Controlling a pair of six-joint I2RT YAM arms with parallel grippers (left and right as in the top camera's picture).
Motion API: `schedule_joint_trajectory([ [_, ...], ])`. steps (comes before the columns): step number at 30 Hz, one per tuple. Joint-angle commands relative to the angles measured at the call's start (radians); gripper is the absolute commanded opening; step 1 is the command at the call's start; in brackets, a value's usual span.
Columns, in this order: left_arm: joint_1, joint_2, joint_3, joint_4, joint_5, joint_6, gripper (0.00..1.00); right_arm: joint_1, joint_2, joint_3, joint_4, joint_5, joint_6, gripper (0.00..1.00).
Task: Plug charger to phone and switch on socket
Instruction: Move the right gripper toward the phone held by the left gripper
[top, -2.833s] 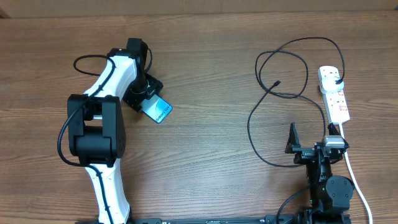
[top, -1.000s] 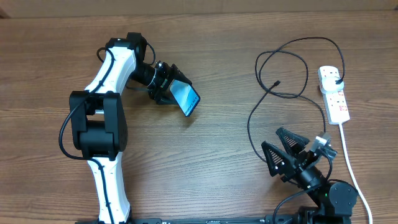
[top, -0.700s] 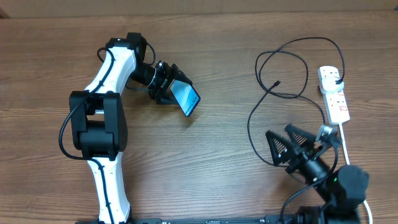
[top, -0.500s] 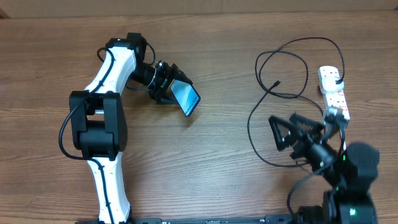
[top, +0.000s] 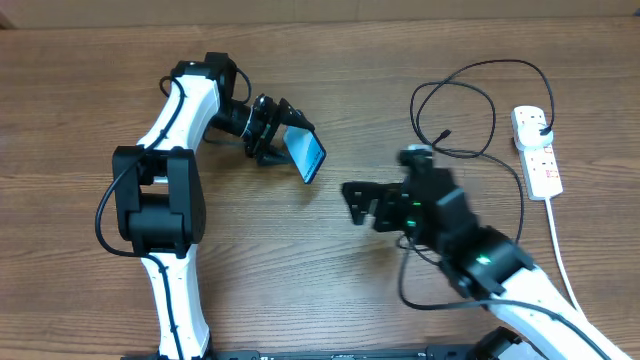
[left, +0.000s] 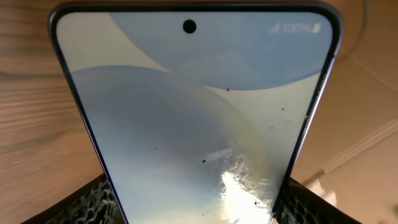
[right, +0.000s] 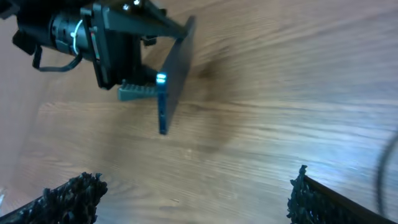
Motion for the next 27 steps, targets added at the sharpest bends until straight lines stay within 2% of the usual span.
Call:
schedule_joint_trajectory([
  [1, -0.024, 0.001, 0.027, -0.006, 0.2, 0.069, 0.67, 0.046, 0.035, 0.039, 0.039, 0.104, 0.026, 1.0],
  [8, -0.054, 0.0, 0.027, -0.006, 0.351, 0.074, 0.67, 0.051, 0.033, 0.039, 0.018, 0.103, 0.027, 1.0],
  [19, -0.06, 0.0, 0.027, -0.013, 0.515, 0.074, 0.66, 0.052, -0.012, 0.039, -0.298, 0.096, 0.027, 1.0],
  [27, -0.076, -0.004, 0.027, -0.047, 0.515, 0.074, 0.66, 0.052, -0.011, 0.039, -0.256, 0.089, 0.026, 1.0],
])
